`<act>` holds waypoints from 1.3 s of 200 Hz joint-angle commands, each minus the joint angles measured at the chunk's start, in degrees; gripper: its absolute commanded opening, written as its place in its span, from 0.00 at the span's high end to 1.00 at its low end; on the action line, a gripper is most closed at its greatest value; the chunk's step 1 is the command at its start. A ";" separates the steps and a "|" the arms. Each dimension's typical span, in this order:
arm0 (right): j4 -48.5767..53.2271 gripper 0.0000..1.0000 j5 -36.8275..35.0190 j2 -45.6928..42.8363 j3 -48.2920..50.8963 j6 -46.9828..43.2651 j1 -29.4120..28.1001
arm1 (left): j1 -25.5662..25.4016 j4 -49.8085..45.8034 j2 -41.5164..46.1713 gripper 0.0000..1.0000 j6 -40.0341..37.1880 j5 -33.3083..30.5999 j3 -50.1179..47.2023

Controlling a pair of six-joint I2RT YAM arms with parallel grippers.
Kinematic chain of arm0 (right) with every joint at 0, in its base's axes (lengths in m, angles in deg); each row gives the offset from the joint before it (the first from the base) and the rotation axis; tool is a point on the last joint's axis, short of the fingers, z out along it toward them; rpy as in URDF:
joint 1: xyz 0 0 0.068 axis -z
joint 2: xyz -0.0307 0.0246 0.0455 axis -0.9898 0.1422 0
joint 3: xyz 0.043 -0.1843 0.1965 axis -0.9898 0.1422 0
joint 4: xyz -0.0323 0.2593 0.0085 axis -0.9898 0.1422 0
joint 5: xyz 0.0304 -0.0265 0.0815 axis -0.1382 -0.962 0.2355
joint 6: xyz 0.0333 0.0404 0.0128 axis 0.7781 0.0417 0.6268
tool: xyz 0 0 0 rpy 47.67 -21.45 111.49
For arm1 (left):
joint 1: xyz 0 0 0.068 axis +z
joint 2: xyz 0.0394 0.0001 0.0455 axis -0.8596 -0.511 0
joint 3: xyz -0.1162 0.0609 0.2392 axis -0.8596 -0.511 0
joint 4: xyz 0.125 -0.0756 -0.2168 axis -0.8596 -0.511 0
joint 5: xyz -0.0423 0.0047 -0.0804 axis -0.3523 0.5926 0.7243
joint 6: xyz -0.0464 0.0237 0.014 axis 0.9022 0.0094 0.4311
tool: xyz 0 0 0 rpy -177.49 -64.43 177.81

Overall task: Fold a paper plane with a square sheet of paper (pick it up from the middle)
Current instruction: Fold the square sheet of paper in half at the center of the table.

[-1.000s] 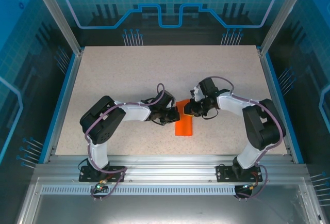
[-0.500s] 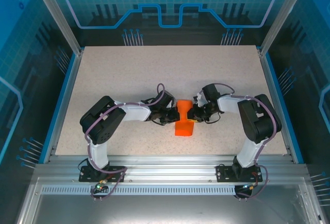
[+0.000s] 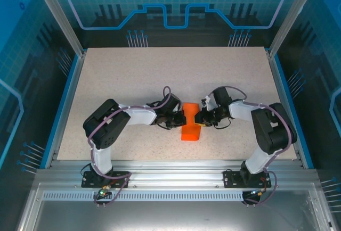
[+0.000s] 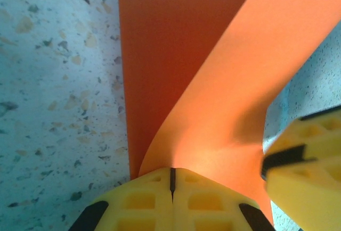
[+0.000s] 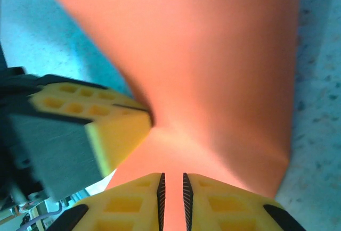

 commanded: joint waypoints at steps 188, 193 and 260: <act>-0.38 0.81 -1.69 -4.33 10.42 0.90 -2.89 | -1.39 -6.12 -2.37 1.00 -1.92 -0.76 0.42; -0.63 0.81 -2.07 -3.80 10.64 1.24 -2.83 | -1.44 -6.13 -2.37 1.00 -1.88 -0.76 0.44; 0.40 0.81 -1.19 -7.94 11.45 2.31 -2.78 | -1.49 -6.39 -2.45 1.00 -1.96 -0.65 0.60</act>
